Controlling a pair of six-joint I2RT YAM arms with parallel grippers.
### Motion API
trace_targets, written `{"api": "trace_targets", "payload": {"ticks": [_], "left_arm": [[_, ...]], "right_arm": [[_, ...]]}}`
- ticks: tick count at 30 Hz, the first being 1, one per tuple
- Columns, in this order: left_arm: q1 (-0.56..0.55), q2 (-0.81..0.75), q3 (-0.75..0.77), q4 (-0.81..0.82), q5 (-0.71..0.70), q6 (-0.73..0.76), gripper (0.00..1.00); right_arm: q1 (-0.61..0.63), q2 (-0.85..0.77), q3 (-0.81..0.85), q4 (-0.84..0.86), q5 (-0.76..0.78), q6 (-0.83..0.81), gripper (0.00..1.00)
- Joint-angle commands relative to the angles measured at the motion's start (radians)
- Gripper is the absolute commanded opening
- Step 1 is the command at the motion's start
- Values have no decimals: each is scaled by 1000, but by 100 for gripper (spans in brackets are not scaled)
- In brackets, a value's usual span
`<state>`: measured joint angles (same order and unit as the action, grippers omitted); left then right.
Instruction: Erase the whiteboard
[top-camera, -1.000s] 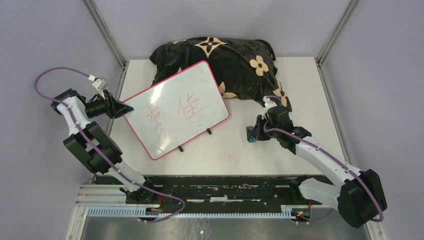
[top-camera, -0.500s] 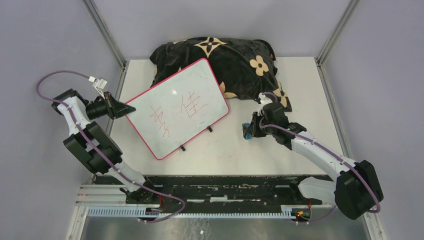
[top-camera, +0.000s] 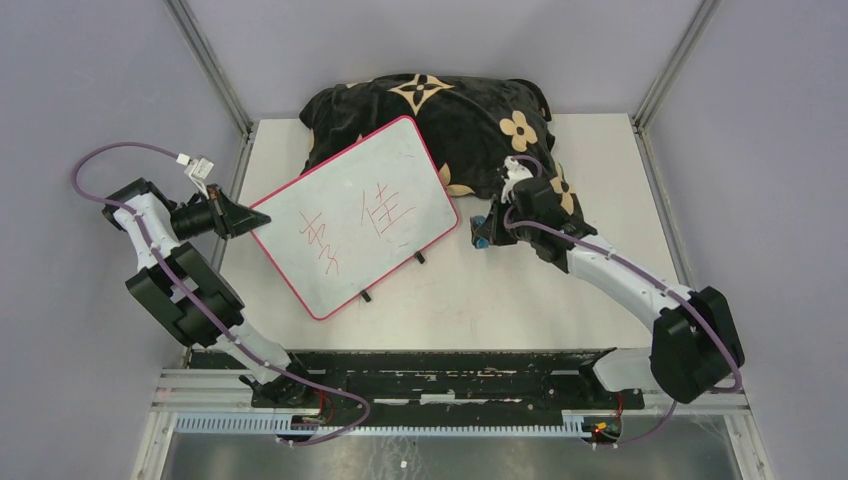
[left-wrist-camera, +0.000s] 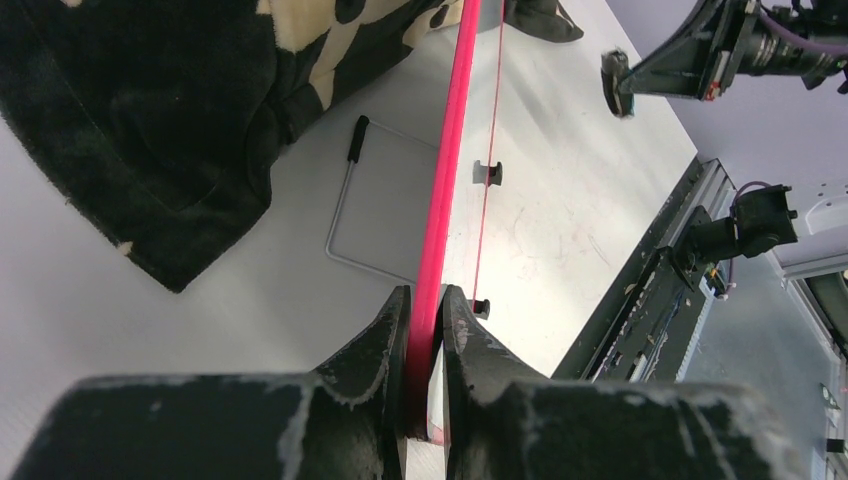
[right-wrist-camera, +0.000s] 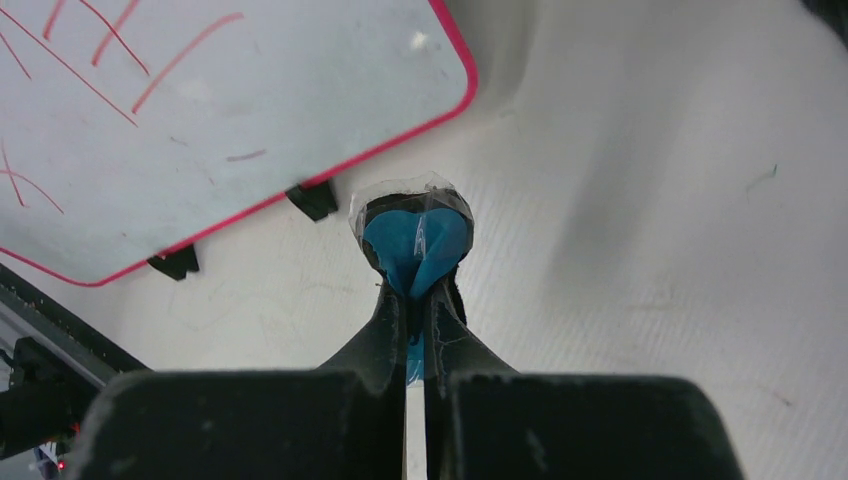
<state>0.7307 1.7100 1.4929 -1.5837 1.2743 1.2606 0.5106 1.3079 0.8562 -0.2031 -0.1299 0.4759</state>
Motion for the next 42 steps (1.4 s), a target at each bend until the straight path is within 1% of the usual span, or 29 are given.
{"api": "trace_targets", "payload": {"ticks": [1, 5, 10, 15, 18, 21, 26, 29, 35, 38, 42], "left_arm": [[23, -1, 7, 122, -74, 80, 3], [23, -15, 2, 121, -81, 74, 3], [24, -36, -2, 121, -72, 63, 3], [24, -61, 5, 123, -61, 38, 3], [25, -81, 5, 122, -60, 31, 3], [22, -96, 2, 123, -55, 22, 3], [23, -108, -8, 123, -54, 15, 3], [22, -114, -19, 123, -59, 21, 3], [22, -123, -41, 123, -57, 35, 3], [22, -126, -47, 122, -59, 39, 3], [22, -135, -59, 123, -64, 48, 3]], "right_arm": [[28, 102, 168, 121, 35, -40, 1], [72, 194, 305, 124, 102, -101, 1], [121, 295, 466, 94, 139, -166, 1], [203, 393, 609, 61, 191, -236, 1], [283, 455, 713, 12, 241, -291, 1], [391, 525, 816, -28, 311, -356, 1], [562, 641, 987, -68, 365, -401, 1], [637, 703, 1052, -69, 385, -421, 1], [742, 808, 1143, -38, 410, -481, 1], [762, 871, 1204, -41, 448, -518, 1], [763, 908, 1209, 14, 473, -550, 1]]}}
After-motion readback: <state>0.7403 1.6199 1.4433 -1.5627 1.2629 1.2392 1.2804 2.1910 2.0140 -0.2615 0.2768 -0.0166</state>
